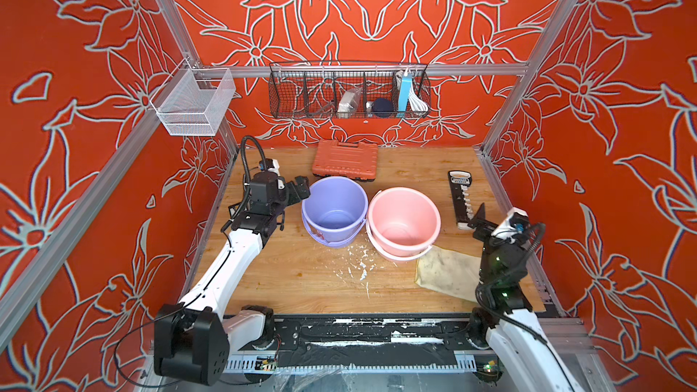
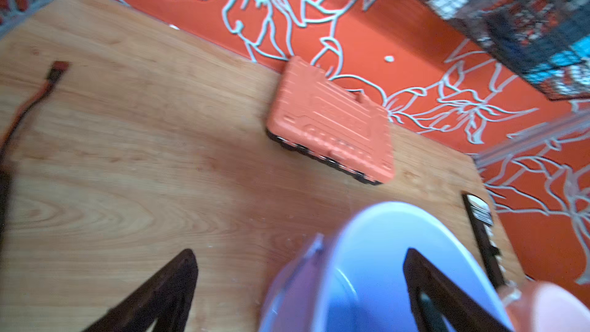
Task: Wipe the inside of the bucket with a cloth
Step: Pick up the bucket from the center of the board.
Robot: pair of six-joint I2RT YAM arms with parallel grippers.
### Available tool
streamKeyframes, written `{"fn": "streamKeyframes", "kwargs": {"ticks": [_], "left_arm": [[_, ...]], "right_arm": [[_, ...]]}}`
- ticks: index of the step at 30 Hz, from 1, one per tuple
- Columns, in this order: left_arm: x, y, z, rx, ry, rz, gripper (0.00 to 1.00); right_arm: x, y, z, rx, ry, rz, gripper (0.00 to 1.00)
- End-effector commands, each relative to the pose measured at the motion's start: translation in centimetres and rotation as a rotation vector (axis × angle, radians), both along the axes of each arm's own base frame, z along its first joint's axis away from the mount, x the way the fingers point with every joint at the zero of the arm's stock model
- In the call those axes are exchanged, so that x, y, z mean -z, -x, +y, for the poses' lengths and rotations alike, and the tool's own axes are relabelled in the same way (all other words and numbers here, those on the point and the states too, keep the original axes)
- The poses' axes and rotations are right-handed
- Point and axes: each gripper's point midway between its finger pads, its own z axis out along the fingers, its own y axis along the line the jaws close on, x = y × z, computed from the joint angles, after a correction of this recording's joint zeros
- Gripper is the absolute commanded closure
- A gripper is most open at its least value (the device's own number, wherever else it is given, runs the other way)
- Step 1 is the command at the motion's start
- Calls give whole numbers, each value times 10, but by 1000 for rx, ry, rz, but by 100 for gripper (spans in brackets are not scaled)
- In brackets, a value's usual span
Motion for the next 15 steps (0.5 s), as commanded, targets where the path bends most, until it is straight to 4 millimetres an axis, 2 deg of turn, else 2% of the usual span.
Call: {"fn": "streamKeyframes", "kwargs": {"ticks": [1, 3, 7, 15], "left_arm": [[-10, 26, -25, 26, 52, 59, 1], [-17, 39, -45, 69, 41, 65, 1], [-23, 59, -79, 149, 16, 124, 1], [-36, 89, -149, 311, 69, 200, 1]], "right_arm": [[57, 23, -13, 78, -72, 221, 3], [63, 33, -15, 91, -103, 265, 3], [73, 40, -12, 88, -168, 375, 3], [76, 19, 12, -17, -216, 603, 2]]}}
